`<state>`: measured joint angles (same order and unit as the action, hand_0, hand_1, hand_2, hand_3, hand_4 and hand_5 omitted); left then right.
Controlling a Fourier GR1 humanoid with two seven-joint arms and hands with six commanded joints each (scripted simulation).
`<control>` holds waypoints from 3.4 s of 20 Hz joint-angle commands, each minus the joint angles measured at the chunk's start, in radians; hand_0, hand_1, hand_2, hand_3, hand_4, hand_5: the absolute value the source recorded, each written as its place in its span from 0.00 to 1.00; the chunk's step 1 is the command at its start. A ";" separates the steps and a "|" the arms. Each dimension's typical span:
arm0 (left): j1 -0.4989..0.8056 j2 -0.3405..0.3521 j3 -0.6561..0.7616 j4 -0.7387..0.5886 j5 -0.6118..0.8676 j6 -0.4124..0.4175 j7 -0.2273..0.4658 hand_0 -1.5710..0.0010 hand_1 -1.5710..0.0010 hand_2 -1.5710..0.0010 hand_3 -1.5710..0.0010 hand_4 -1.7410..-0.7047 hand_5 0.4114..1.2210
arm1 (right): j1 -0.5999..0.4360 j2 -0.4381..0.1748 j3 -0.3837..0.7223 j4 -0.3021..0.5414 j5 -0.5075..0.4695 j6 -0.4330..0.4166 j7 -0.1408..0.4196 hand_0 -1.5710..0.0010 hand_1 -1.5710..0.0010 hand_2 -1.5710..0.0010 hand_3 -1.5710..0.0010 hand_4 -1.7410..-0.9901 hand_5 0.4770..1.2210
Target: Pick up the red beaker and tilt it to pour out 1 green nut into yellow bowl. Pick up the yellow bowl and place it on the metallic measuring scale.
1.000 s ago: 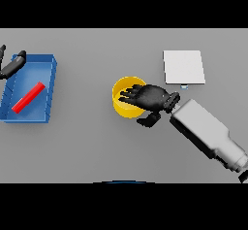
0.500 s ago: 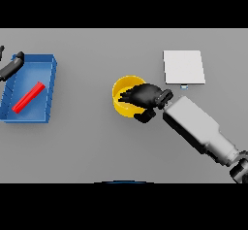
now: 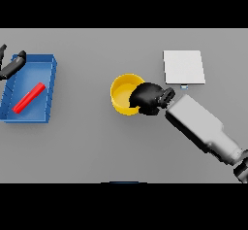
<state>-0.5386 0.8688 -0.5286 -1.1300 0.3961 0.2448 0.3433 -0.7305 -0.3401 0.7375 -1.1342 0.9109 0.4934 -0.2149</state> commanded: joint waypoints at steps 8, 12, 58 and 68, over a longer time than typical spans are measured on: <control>0.000 0.010 0.003 0.005 0.003 -0.014 0.002 1.00 1.00 1.00 1.00 0.99 0.35 | 0.027 -0.028 -0.039 -0.052 -0.043 -0.001 -0.003 0.02 0.02 0.15 0.15 0.01 0.99; 0.005 0.013 0.003 -0.002 0.004 -0.011 0.002 1.00 1.00 1.00 1.00 0.98 0.35 | 0.005 -0.057 -0.104 -0.127 -0.086 0.062 0.051 0.01 0.01 0.10 0.20 0.01 1.00; -0.008 0.020 -0.003 -0.013 0.004 -0.020 0.056 1.00 1.00 1.00 1.00 0.98 0.38 | -0.114 -0.127 -0.365 0.475 -0.078 -0.173 0.023 0.76 0.63 0.56 0.61 0.27 0.61; -0.011 0.010 -0.005 -0.010 0.002 -0.014 0.057 1.00 1.00 1.00 1.00 0.99 0.35 | -0.113 -0.137 -0.346 0.484 -0.063 -0.150 0.015 0.97 0.96 0.93 0.83 0.44 0.38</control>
